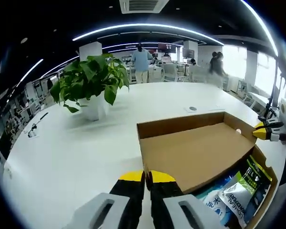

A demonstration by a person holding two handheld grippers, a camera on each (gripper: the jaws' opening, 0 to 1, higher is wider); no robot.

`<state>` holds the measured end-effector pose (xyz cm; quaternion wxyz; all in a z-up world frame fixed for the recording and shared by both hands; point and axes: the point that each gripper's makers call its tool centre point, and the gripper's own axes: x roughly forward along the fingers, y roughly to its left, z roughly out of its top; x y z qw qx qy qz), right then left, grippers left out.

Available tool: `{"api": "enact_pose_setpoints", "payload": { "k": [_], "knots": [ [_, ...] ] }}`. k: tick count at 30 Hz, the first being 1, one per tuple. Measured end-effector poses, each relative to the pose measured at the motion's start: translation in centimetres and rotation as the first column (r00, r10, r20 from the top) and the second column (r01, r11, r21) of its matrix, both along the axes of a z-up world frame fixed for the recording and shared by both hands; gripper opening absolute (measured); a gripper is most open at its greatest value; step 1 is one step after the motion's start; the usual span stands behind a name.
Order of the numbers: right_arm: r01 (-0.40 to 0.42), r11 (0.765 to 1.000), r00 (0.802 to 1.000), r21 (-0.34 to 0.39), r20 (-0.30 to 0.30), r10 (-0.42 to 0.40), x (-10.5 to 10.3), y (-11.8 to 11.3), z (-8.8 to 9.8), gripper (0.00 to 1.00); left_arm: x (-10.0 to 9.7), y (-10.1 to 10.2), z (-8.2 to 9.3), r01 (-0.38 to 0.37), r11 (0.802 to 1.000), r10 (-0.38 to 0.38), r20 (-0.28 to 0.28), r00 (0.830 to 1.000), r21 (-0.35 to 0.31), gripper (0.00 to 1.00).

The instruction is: Operate the shoe box by opening the lid, removing the specified soft item, and placing it in the target area until the item is outside and the box remains undamaged.

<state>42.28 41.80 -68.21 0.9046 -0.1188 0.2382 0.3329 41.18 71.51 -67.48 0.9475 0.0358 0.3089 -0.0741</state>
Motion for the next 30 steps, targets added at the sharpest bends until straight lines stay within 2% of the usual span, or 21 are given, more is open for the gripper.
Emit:
{"api": "enact_pose_setpoints", "payload": {
  "k": [15,22,26,30],
  "knots": [
    [0.04,0.998,0.997,0.045,-0.066,-0.037,0.2,-0.1,-0.7,0.04,-1.0,-0.3,-2.1,-0.028,0.998,0.025,-0.056,0.998,-0.063,0.03],
    [0.044,0.999,0.997,0.019,-0.071,-0.042,0.1,0.0,-0.5,0.05,-1.4,-0.5,-2.1,-0.029,0.998,0.024,-0.072,0.997,-0.064,0.04],
    [0.045,0.998,0.995,0.037,-0.091,-0.042,-0.4,0.0,-0.1,0.06,-2.1,-0.9,-1.9,-0.007,0.999,0.004,-0.072,0.997,-0.047,0.14],
    [0.041,0.998,0.992,0.051,-0.119,-0.034,-1.5,-0.7,0.0,0.07,-3.0,-0.9,-1.5,0.009,1.0,-0.011,-0.069,0.998,-0.03,0.17]
  ]
}}
